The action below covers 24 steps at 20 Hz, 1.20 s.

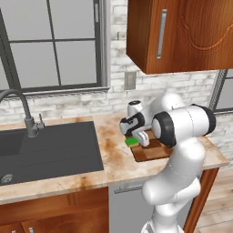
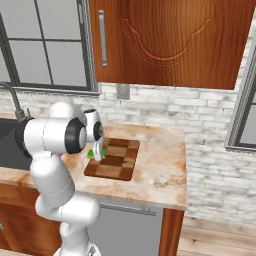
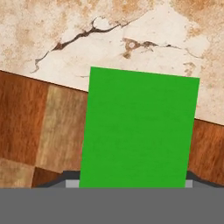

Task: Pick up the sponge from the counter and clean the cutting board by briefly scrubbing or pressing down on the cutting board. Once finished, release the sponge.

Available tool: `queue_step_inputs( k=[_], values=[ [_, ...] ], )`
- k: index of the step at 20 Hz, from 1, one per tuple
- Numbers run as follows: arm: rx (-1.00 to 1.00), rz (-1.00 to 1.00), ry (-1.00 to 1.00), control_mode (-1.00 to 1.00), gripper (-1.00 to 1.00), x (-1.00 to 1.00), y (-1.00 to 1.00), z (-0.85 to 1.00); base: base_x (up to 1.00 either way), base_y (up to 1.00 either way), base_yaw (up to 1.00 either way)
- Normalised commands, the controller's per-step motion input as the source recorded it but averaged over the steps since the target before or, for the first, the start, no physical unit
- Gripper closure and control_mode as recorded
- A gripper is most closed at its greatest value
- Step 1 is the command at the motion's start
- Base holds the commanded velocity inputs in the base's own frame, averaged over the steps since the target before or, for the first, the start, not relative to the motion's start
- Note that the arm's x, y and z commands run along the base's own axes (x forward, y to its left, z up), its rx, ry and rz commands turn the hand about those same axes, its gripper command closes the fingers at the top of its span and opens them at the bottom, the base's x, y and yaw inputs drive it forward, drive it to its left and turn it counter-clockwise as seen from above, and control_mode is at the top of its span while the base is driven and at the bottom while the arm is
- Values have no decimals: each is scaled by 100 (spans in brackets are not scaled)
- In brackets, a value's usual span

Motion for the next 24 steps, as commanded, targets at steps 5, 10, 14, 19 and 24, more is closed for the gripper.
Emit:
queue_step_inputs(
  k=[5,10,14,19,24],
  values=[
    [0,-1,0,-100,100,-77,0,-41,0,0,0],
    [0,0,0,-100,100,-83,0,-40,0,0,0],
    [0,0,0,-100,100,-83,0,-44,0,0,0],
    [0,0,2,-100,100,-78,-6,-40,0,0,0],
    [3,0,5,-100,100,-81,-14,-34,0,0,0]
  ],
)
